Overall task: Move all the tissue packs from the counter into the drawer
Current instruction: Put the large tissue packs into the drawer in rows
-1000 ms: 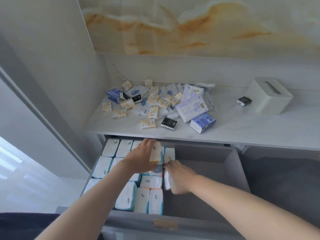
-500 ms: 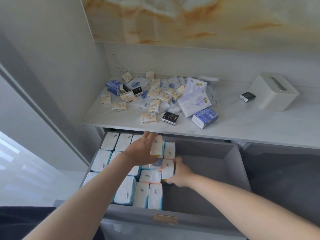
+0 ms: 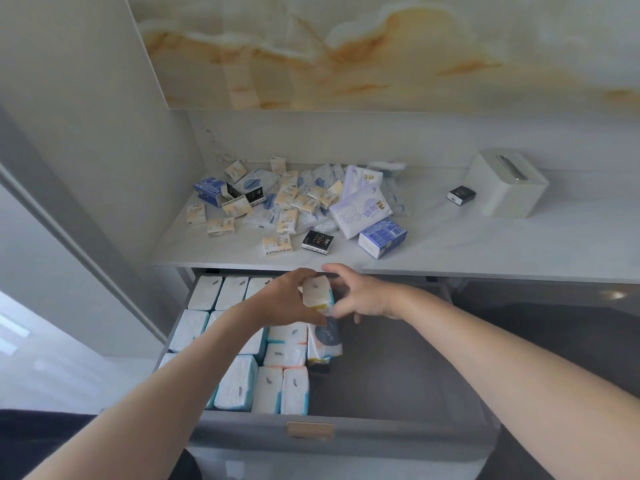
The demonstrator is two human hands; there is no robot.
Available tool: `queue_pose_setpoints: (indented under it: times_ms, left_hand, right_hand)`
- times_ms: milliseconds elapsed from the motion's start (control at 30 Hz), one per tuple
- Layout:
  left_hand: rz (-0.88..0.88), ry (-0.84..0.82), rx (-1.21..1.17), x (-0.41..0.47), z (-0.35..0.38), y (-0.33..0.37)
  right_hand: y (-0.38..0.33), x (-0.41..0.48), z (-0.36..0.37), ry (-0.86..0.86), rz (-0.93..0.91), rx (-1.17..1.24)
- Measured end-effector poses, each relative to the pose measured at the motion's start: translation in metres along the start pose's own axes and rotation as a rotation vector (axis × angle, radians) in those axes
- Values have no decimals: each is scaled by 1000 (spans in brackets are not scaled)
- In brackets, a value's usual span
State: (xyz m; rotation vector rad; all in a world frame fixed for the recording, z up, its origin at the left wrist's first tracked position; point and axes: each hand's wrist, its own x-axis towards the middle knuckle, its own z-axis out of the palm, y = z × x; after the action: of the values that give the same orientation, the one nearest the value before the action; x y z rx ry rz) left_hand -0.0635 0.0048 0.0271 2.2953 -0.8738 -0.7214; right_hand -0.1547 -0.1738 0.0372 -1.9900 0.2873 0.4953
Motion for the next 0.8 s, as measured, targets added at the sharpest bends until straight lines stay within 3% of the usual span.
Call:
queue_pose_setpoints:
  times_ms: [133,267,433,533,633,800]
  left_hand:
    - [-42,-171,-91,-2,14,6]
    - [-44,-341,-109,-8,34,4]
    - [75,-431,706,-14,65,-31]
    - [163,-420,935,-18,74,-47]
    - [192,-349,920,-16,71,-51]
    - [113,-287,667,-14,68,-54]
  right_hand:
    - [8,-13,-1,-17,79,-189]
    - [14,-25,0,-158,228,-278]
    - [37,-31,13,-221,267,-405]
    - [44,-29,32,-261,258,-428]
    - [50,-22,53,-286,239,-471]
    - [71,-5,95,-240,274,-444]
